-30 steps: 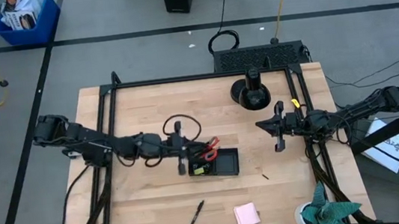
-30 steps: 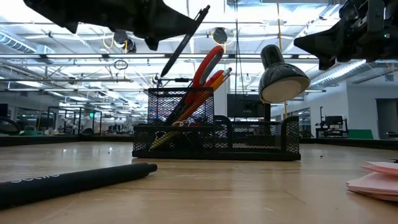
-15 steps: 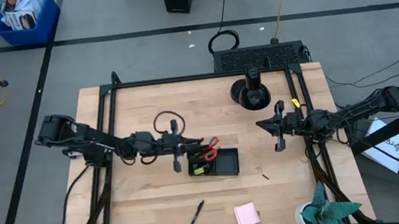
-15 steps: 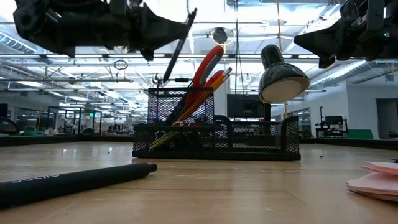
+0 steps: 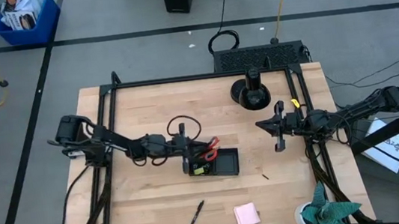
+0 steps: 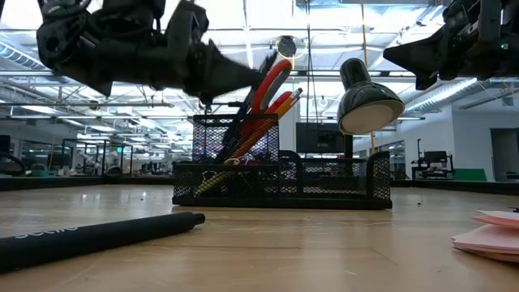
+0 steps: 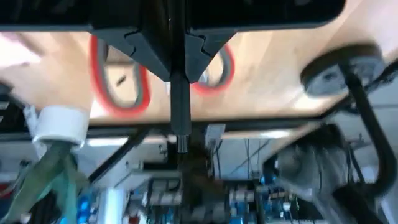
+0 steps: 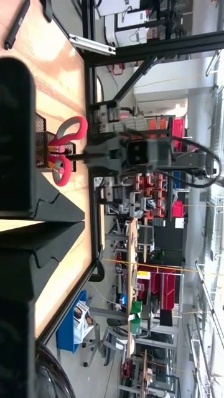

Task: Pick and place office supplies into organizer
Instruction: Put the black pen into the black desk organizer

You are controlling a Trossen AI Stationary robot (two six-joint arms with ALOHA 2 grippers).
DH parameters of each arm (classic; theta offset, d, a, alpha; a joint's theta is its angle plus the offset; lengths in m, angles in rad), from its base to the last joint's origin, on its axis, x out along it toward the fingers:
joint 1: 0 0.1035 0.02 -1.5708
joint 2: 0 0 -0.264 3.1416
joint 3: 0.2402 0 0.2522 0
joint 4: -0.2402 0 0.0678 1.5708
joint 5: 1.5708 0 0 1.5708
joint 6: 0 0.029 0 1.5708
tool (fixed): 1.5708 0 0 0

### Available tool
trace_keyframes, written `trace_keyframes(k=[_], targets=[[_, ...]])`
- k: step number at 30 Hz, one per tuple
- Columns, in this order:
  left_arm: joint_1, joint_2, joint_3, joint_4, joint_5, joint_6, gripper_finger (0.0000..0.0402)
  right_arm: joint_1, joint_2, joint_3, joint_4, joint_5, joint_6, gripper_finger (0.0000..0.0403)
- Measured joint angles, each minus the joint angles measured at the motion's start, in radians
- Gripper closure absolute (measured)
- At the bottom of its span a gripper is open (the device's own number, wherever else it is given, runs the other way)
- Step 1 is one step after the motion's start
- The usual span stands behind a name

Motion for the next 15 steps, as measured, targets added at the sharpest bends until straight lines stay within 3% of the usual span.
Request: trace_keyframes(k=[8, 15], targets=[[0.0, 0.084, 0.0, 0.004, -0.004, -0.061, 0.0395, 0.0, 0.002, 0.0, -0.006, 0.0, 0.0, 0.0401], [-0.001, 0.112, 0.002, 0.032, -0.027, -0.073, 0.038, 0.0, 0.002, 0.0, -0.005, -0.001, -0.008, 0.0401]])
